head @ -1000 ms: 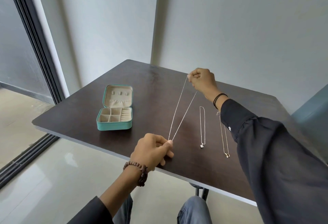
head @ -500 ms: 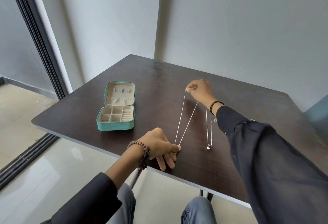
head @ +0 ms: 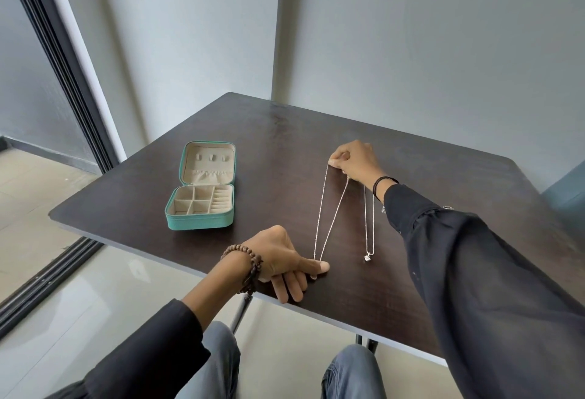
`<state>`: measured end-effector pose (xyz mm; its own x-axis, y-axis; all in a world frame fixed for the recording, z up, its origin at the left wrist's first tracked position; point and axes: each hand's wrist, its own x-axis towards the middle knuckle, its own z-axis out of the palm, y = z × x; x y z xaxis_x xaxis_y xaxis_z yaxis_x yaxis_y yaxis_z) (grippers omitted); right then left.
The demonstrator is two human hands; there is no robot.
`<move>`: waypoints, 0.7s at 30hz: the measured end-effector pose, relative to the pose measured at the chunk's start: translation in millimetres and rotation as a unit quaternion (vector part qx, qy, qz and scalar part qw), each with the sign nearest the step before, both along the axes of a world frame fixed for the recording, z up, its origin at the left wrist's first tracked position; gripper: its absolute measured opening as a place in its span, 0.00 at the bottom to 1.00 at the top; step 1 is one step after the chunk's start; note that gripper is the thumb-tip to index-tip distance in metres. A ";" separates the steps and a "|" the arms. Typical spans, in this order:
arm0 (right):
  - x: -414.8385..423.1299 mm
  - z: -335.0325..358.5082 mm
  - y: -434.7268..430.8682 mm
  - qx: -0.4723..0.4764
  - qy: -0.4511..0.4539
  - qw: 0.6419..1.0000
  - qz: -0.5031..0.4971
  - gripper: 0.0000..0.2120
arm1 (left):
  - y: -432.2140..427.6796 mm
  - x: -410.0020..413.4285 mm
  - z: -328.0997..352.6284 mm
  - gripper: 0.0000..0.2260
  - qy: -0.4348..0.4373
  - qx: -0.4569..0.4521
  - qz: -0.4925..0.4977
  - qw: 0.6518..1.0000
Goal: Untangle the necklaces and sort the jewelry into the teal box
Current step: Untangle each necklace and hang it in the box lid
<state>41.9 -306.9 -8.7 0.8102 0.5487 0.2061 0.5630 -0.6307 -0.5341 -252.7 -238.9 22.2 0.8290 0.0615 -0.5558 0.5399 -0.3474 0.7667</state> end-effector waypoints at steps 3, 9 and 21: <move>0.7 0.7 -1.9 -0.013 -0.008 1.000 -0.006 0.01 | 1.0 -0.8 -1.4 0.18 -0.002 0.007 -0.006 1.000; -0.2 3.4 -2.5 -0.021 -0.002 1.000 -0.009 0.01 | 7.0 1.3 -7.1 0.32 0.006 0.057 -0.010 0.998; -25.0 20.9 -16.1 0.101 0.091 0.991 -0.013 0.04 | 9.0 5.1 -13.6 0.27 -0.059 -0.013 0.080 0.995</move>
<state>16.9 -323.0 12.2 0.8577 0.4889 0.1591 0.4307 -0.5142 -0.7417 -247.6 -229.9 8.6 0.8696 0.1843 -0.4580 0.4918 -0.2436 0.8359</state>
